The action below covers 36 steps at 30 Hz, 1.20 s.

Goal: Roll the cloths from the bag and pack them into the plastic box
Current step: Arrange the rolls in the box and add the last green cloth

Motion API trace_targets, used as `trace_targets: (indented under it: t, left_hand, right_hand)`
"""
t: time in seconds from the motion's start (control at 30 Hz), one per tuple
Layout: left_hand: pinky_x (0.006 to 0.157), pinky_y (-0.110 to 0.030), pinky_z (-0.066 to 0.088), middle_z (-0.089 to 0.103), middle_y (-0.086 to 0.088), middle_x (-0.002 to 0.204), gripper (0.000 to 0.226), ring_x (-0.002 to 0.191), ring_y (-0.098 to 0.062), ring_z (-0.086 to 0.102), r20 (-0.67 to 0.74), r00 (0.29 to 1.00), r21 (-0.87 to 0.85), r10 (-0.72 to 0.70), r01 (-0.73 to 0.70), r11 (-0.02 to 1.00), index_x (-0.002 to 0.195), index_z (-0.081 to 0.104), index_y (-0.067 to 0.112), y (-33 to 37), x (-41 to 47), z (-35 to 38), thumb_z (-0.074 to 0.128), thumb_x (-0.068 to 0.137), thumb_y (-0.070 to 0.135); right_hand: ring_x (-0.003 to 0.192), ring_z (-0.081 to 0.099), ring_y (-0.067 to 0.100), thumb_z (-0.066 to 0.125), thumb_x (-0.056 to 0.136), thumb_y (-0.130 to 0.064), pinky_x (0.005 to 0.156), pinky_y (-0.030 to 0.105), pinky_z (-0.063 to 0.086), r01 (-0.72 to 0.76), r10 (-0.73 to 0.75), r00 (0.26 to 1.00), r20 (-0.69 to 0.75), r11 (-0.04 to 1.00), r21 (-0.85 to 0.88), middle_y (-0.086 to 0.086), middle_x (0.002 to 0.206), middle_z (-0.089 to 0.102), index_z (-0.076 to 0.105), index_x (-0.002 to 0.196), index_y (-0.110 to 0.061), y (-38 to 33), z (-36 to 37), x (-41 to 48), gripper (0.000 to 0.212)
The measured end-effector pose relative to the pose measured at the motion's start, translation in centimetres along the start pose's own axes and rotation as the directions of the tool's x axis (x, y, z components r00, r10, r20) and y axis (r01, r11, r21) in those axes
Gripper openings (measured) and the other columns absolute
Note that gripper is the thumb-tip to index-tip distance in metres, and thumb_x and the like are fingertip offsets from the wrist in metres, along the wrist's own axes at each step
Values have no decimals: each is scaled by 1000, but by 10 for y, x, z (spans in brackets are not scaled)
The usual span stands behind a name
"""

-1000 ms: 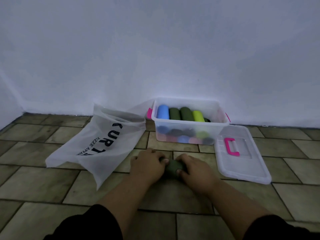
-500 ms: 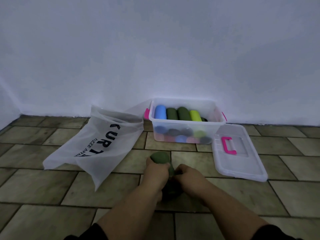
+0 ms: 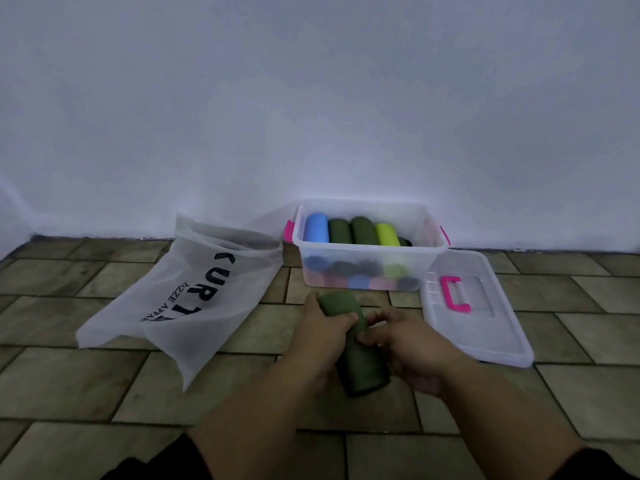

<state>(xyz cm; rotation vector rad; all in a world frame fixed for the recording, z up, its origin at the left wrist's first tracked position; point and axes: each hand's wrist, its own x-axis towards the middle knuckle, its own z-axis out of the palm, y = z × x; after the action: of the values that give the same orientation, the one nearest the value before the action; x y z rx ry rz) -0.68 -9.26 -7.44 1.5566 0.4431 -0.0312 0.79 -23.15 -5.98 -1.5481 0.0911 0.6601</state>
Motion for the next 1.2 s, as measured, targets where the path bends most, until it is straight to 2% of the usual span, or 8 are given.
trace_targets:
  t: [0.13,0.2,0.27,0.4,0.6,0.73,0.87,1.2]
  left_hand:
    - [104,-37,37,33,-3,149,83,131,-22,37,-60,906,519,420,-331,788,151,13,25,42,41,-4,62,85,40]
    - [113,-44,20,14,-3,158,87,144,-24,15,-71,854,727,516,-310,613,152,6,22,65,66,-7,55,85,50]
    - [115,-51,9,-3,-4,160,88,146,-24,-1,-45,895,833,444,-211,511,151,-4,19,83,88,-7,46,88,54]
    - [117,-51,4,-11,-8,160,85,146,-30,-9,13,968,883,251,-128,451,151,-8,15,81,113,0,36,91,56]
    - [115,-50,0,-13,-6,160,86,145,-30,-13,11,966,902,258,-121,415,151,-10,17,70,127,-1,31,89,61]
    - [115,-49,-1,-15,-6,159,85,145,-30,-14,29,967,909,253,-131,396,150,-11,18,70,127,-2,30,90,61]
    - [115,-49,-2,-15,-7,159,85,145,-31,-14,31,966,914,258,-132,383,150,-11,18,69,126,-2,28,89,62]
    - [115,-48,0,-14,-7,159,86,145,-30,-14,33,970,918,241,-125,377,150,-11,18,70,126,-3,28,89,64]
  right_hand:
    - [83,65,30,62,81,5,66,37,55,96,-96,995,-18,995,4,17,92,66,58,96,-11,-50,-34,11,22]
    - [77,64,29,63,82,2,59,34,51,183,-187,976,-110,982,-52,15,90,64,56,92,-15,-84,-55,23,21]
    - [78,63,30,65,83,-6,56,33,49,263,-310,907,-283,945,-193,16,95,62,54,100,-18,-115,-75,42,23]
    - [70,52,20,60,85,-18,55,29,39,95,-536,728,-427,696,-712,8,84,54,43,116,-18,-145,-95,94,36]
    - [104,57,35,45,89,-21,76,36,40,-208,-434,843,-317,281,-937,18,113,59,37,127,-6,-133,-79,149,42]
    - [85,51,25,44,81,-24,69,32,41,-322,-486,818,-309,59,-945,3,85,53,61,96,-17,-142,-72,138,24]
    - [92,59,24,53,82,-22,73,30,46,-237,-357,917,-177,-132,-962,5,103,63,66,101,-18,-143,-69,124,23]
    - [118,54,31,40,94,-11,94,33,41,-104,-125,989,-80,-198,-975,19,132,55,57,121,-1,-144,-61,126,33]
